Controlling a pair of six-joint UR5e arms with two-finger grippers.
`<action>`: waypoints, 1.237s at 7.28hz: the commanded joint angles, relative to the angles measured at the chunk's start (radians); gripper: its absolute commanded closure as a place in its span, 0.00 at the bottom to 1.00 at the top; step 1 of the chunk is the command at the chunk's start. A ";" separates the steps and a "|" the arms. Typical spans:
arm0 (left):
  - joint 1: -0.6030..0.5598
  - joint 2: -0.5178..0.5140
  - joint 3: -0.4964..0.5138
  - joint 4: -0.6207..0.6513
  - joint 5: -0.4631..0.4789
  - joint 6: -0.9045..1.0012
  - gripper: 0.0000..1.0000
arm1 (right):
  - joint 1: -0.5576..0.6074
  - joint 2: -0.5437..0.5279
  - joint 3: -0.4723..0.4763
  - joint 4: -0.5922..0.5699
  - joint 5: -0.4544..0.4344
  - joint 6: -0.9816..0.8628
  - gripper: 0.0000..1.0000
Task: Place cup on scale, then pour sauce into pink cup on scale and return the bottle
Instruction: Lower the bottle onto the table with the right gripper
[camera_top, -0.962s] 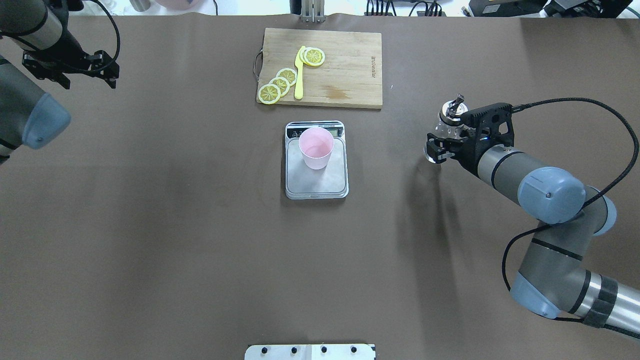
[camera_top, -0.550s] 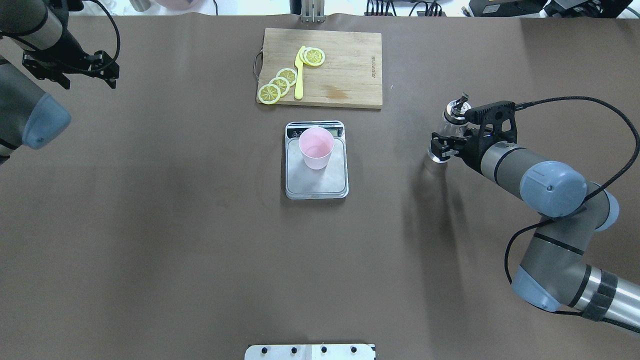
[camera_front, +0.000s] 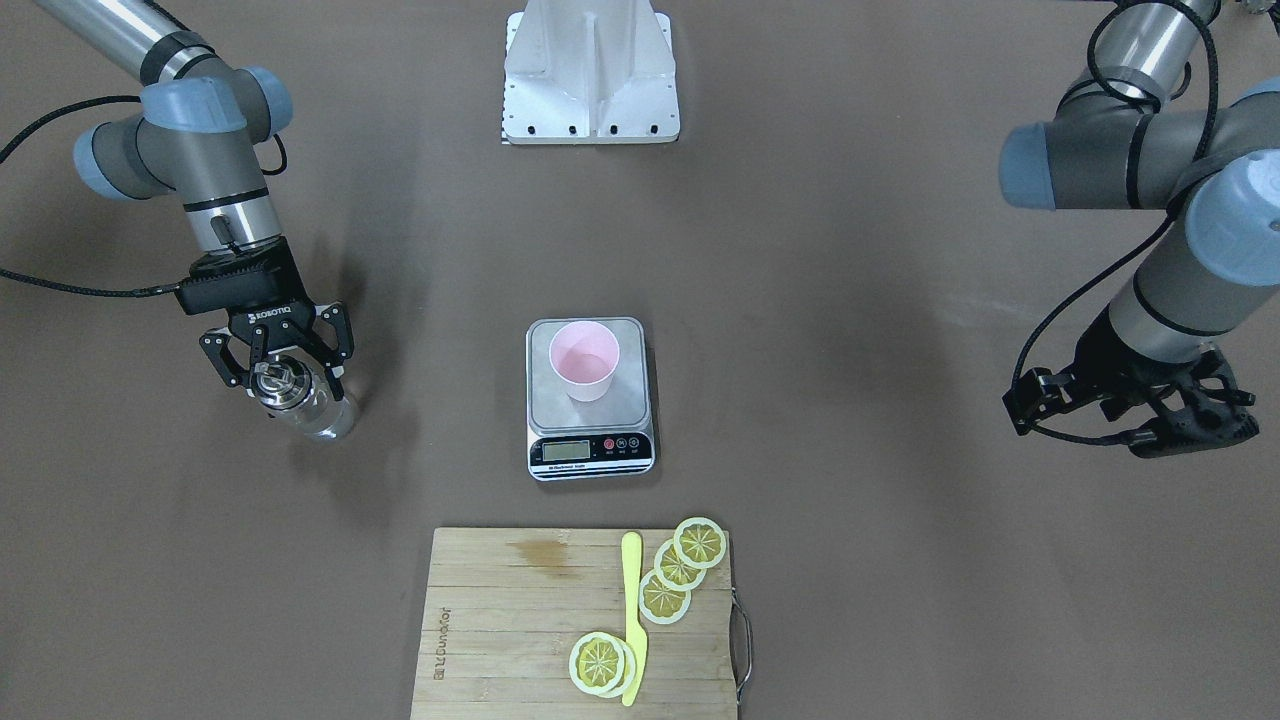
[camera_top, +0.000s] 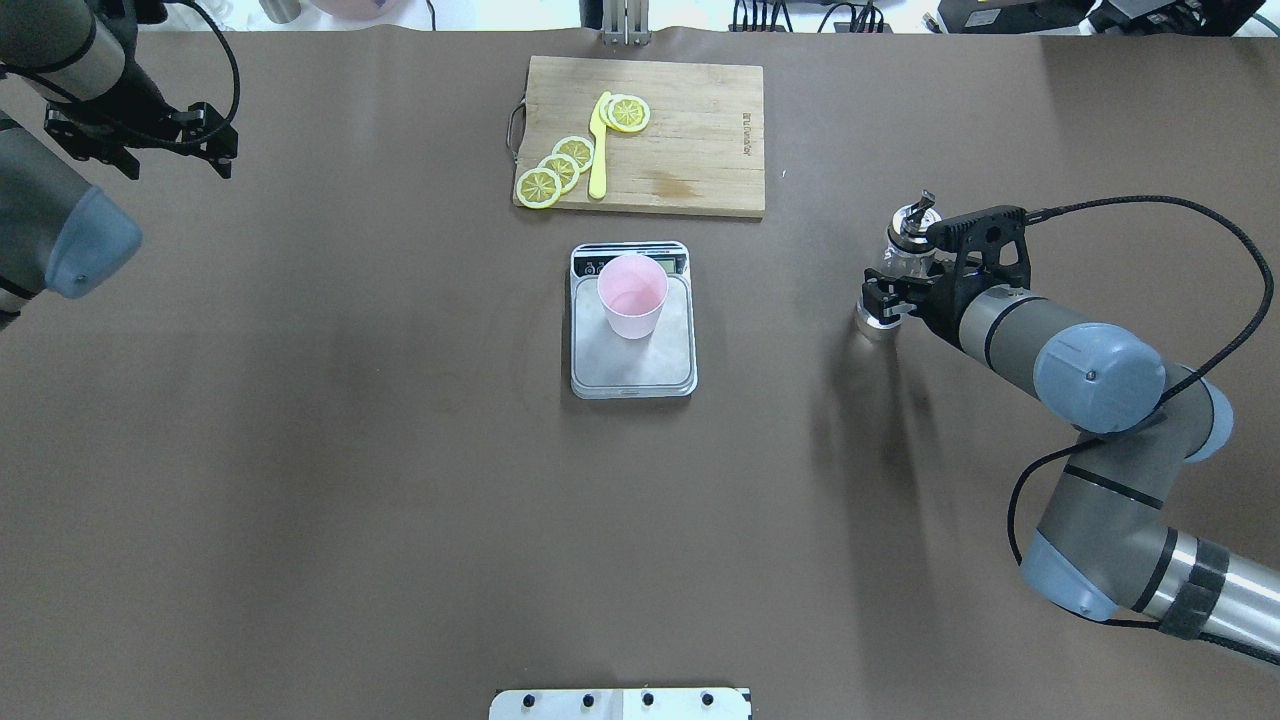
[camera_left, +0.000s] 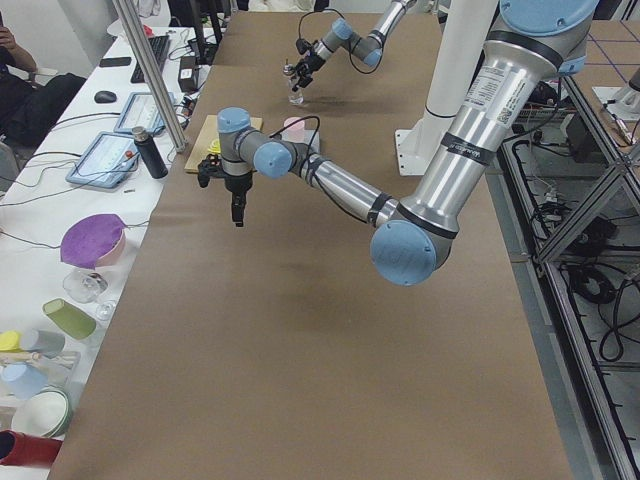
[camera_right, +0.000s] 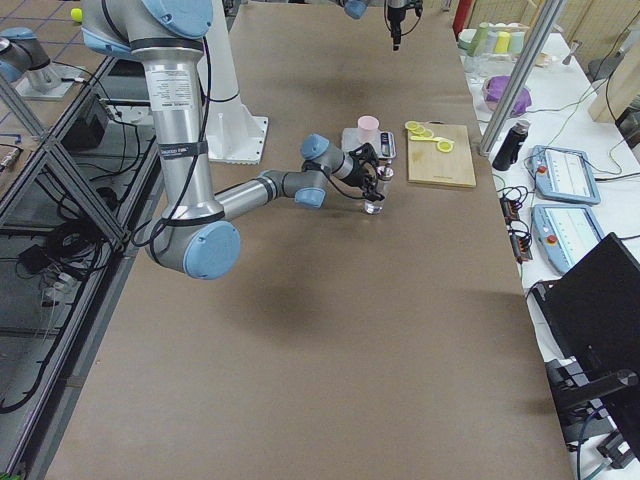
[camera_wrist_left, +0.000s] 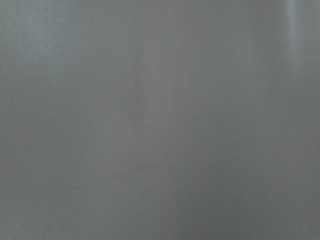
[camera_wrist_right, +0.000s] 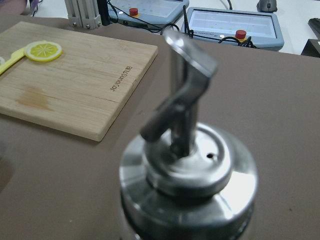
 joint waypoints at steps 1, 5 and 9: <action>0.000 0.000 0.000 0.000 0.000 0.000 0.02 | 0.000 0.003 -0.005 0.000 0.000 -0.001 1.00; 0.000 0.000 0.002 0.000 0.000 0.003 0.02 | -0.002 0.003 -0.017 0.001 0.005 -0.007 0.71; 0.000 -0.002 0.002 0.000 0.000 0.005 0.02 | -0.002 0.005 -0.009 0.003 0.005 -0.008 0.00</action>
